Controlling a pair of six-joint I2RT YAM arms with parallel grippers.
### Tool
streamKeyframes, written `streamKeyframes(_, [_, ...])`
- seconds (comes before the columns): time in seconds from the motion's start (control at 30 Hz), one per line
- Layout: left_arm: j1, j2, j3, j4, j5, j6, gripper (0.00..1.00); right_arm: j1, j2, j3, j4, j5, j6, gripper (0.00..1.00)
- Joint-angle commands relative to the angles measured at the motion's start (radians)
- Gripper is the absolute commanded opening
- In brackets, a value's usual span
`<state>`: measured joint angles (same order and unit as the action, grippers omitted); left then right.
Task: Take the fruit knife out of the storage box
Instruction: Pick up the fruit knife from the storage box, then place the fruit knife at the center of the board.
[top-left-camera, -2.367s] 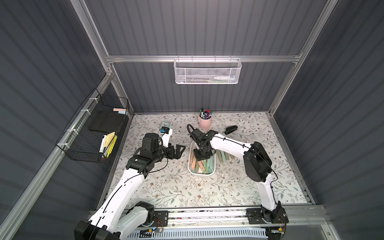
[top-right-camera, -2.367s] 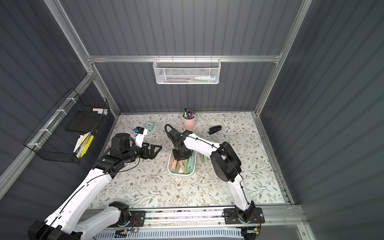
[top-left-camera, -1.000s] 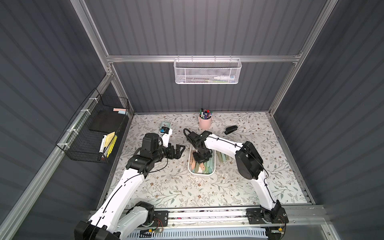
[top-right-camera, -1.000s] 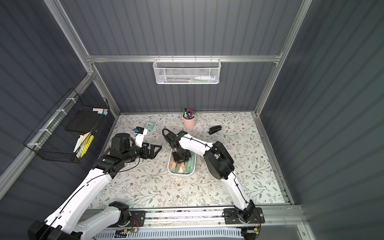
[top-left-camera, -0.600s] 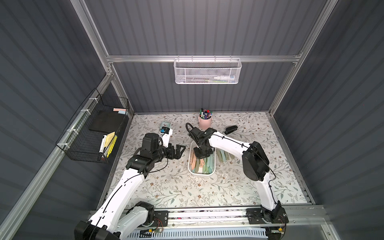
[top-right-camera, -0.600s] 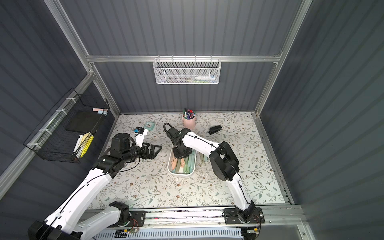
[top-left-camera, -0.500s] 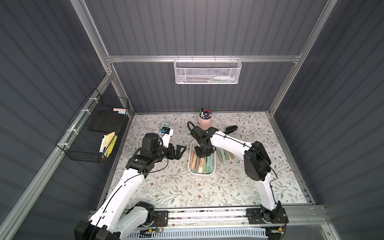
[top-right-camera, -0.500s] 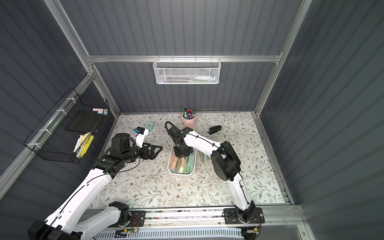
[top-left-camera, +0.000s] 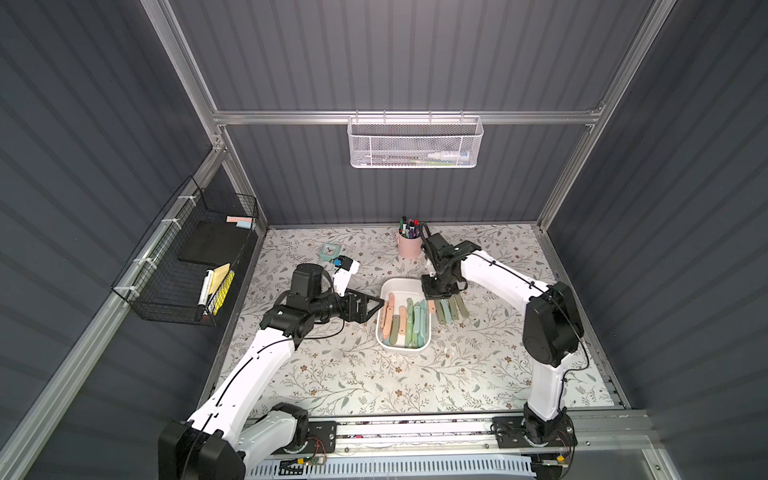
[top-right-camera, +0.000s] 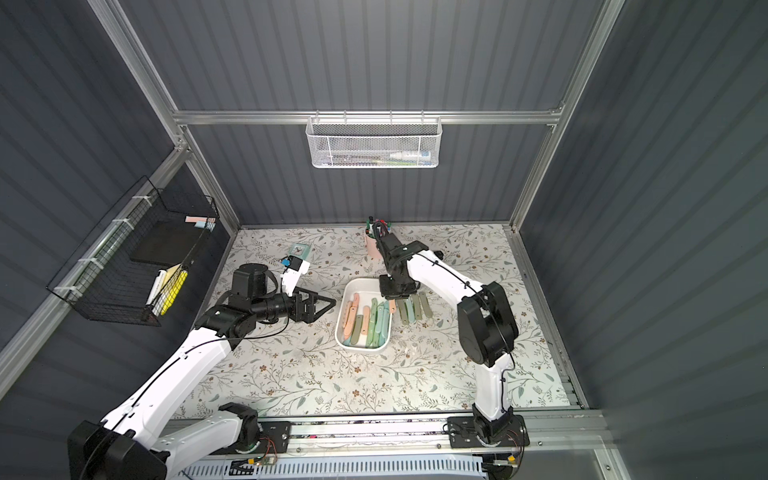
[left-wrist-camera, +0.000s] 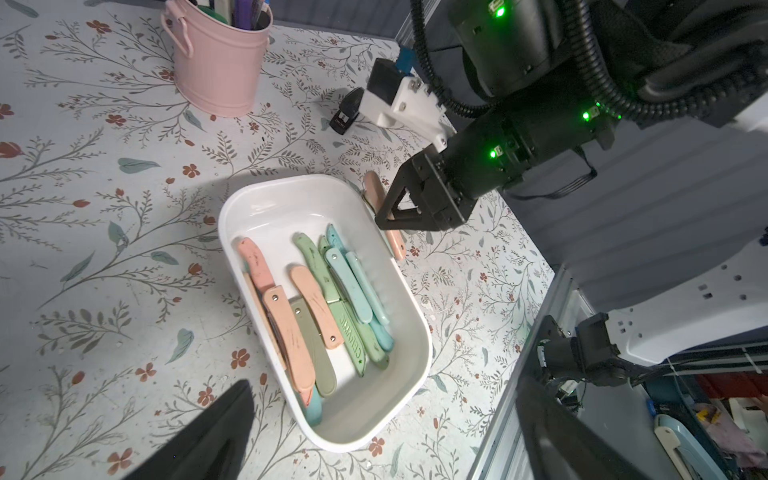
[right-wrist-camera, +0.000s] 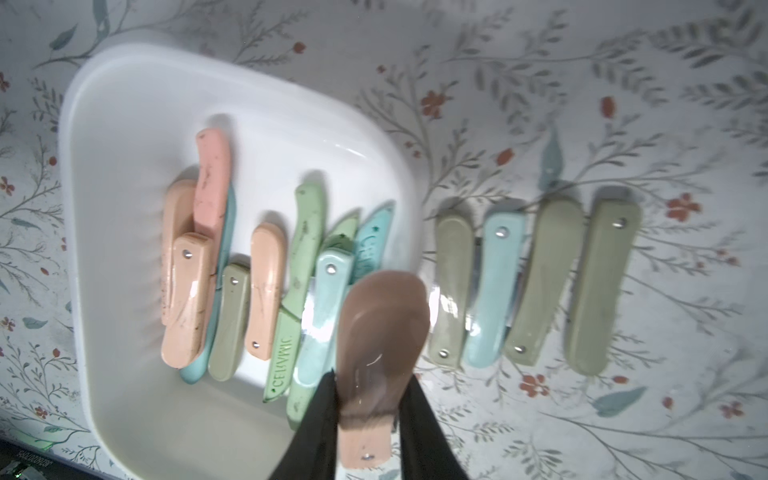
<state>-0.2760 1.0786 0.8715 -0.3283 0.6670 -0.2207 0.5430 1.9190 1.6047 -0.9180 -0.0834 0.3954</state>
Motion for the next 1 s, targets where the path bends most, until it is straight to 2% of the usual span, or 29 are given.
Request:
streamKeyframes(0.0, [0.004,-0.007,0.001,0.014,0.027,0.004,1.00,-0.071,-0.043,-0.058,-0.020,0.000,-0.061,0.20])
streamKeyframes(0.23, [0.004,-0.008,0.002,0.003,0.002,0.007,0.99,-0.192,-0.030,-0.135,-0.036,0.066,-0.147,0.20])
streamKeyframes(0.47, [0.004,-0.006,0.002,0.000,-0.004,0.010,0.99,-0.243,0.057,-0.122,-0.035,0.167,-0.194,0.20])
streamKeyframes(0.73, [0.004,-0.011,0.001,-0.004,-0.015,0.011,1.00,-0.256,0.148,-0.088,-0.012,0.125,-0.200,0.20])
streamKeyframes(0.97, [0.004,-0.009,0.003,-0.008,-0.024,0.012,1.00,-0.256,0.168,-0.085,-0.003,0.009,-0.198,0.20])
